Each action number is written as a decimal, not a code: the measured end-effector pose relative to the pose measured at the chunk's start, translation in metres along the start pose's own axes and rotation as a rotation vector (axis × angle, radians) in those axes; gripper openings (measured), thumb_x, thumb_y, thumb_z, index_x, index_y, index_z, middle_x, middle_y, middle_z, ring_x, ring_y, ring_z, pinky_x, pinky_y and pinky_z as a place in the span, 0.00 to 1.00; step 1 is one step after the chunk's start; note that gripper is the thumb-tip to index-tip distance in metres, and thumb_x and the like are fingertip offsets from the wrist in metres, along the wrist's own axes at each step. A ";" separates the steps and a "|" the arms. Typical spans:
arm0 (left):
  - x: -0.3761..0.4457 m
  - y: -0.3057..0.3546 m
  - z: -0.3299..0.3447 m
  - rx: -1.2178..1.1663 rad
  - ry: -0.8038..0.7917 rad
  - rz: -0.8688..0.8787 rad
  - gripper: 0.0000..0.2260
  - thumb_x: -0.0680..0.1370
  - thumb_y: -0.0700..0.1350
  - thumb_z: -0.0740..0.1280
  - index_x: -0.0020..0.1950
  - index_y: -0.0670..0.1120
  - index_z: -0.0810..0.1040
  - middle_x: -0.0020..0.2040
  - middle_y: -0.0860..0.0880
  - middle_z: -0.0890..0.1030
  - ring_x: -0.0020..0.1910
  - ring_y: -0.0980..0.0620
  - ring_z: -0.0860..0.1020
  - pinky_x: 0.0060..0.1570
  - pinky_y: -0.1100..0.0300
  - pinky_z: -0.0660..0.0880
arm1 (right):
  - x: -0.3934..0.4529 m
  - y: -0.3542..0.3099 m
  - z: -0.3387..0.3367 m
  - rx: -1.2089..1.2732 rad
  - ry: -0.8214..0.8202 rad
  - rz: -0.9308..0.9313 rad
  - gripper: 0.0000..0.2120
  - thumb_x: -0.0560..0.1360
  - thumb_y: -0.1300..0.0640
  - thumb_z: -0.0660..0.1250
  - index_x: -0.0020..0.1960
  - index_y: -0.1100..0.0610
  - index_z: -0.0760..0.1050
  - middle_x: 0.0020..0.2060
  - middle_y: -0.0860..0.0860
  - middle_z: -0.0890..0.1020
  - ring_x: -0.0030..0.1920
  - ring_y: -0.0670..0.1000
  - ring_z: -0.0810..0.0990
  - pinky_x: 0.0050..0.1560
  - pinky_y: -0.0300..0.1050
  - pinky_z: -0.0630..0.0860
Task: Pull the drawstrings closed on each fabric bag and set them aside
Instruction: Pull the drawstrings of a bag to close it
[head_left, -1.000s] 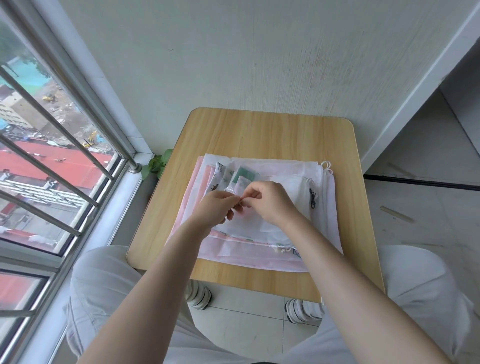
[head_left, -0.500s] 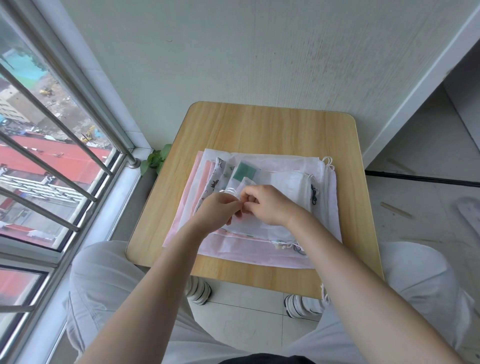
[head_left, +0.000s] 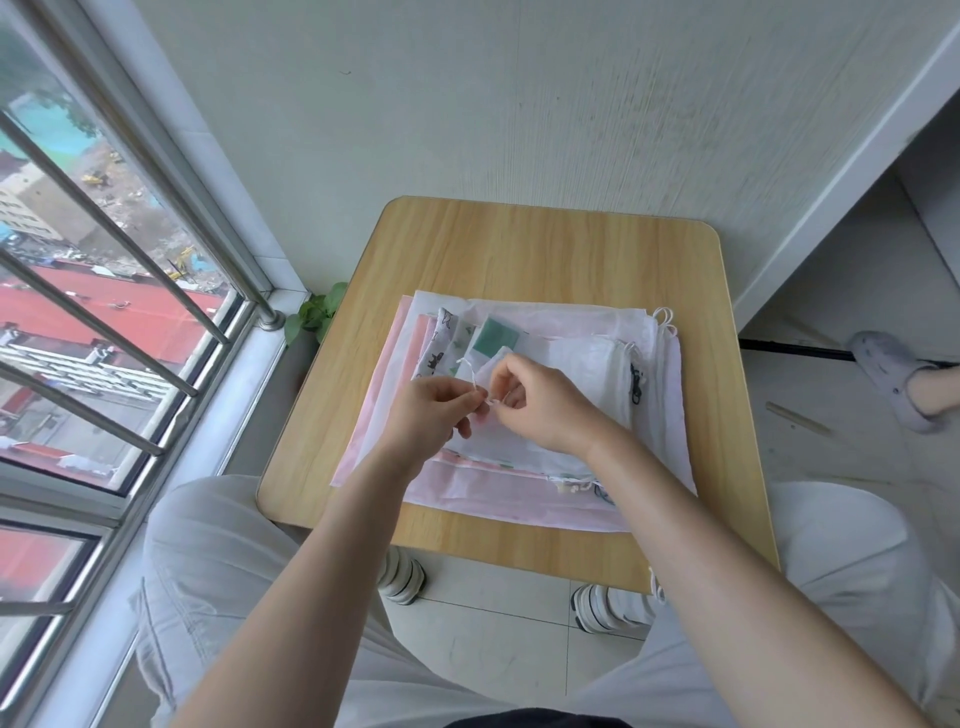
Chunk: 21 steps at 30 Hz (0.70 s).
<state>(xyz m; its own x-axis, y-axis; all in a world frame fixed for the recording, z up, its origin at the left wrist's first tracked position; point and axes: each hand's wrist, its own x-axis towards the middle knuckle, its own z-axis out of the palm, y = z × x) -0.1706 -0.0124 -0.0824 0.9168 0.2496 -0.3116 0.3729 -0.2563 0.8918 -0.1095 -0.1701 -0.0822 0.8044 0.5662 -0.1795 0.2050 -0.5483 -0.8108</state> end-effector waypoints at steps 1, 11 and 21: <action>0.000 0.000 0.000 0.006 -0.004 0.003 0.07 0.77 0.42 0.69 0.43 0.40 0.84 0.30 0.54 0.81 0.25 0.59 0.73 0.29 0.66 0.68 | 0.000 -0.001 0.002 0.060 0.015 -0.004 0.06 0.74 0.60 0.68 0.47 0.54 0.72 0.43 0.46 0.80 0.43 0.48 0.80 0.48 0.43 0.78; -0.002 -0.002 -0.001 -0.024 -0.035 -0.007 0.06 0.78 0.41 0.69 0.46 0.41 0.85 0.28 0.53 0.80 0.25 0.60 0.74 0.29 0.67 0.68 | 0.004 0.008 0.013 0.226 0.086 0.056 0.10 0.70 0.66 0.74 0.41 0.58 0.73 0.37 0.51 0.86 0.42 0.45 0.85 0.50 0.44 0.80; 0.001 -0.005 0.003 0.121 -0.037 0.030 0.07 0.78 0.39 0.67 0.43 0.46 0.83 0.33 0.49 0.84 0.32 0.56 0.80 0.33 0.68 0.70 | 0.007 0.013 0.016 0.271 0.106 0.104 0.11 0.70 0.67 0.73 0.40 0.57 0.72 0.35 0.52 0.85 0.40 0.47 0.85 0.51 0.56 0.81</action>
<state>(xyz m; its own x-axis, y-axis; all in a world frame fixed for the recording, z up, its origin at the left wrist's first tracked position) -0.1707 -0.0136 -0.0885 0.9316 0.2061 -0.2995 0.3579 -0.3748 0.8553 -0.1099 -0.1632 -0.1024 0.8701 0.4401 -0.2218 -0.0263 -0.4080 -0.9126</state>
